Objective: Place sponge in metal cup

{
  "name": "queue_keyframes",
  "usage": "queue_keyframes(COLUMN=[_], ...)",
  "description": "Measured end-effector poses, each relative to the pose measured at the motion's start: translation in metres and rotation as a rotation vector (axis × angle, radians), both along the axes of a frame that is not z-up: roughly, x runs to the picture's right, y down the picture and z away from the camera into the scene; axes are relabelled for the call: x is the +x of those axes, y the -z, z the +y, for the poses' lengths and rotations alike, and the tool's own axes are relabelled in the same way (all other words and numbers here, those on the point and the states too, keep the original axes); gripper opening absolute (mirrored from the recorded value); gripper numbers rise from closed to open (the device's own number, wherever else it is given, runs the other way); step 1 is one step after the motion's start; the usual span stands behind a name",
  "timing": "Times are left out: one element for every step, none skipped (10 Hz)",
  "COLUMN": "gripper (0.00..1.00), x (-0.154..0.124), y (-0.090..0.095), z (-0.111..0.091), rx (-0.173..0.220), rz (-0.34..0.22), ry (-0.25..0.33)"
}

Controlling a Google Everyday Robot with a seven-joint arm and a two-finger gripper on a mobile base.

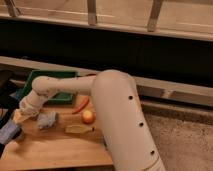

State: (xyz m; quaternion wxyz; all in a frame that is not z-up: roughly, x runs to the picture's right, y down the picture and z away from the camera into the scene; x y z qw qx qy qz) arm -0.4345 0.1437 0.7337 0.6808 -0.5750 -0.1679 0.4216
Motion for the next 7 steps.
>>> queue_keyframes(gripper=[0.74,0.79,0.8,0.8,0.8,0.8,0.8], x=[0.0002,0.0025,0.0056,0.0056,0.0043,0.0039,0.0048], y=[0.0001,-0.0008,-0.0013,-0.0013,-0.0007,-0.0004,-0.0009], z=[-0.0006,-0.0014,-0.0033,-0.0036,-0.0027,-0.003,-0.0032], rx=[0.001,0.001,0.001,0.001,0.001,0.001,0.001], rz=[0.0,0.003,0.003,0.003,0.001,0.001,0.002], ry=[-0.005,-0.014,-0.029,-0.03,-0.028,-0.028,-0.029])
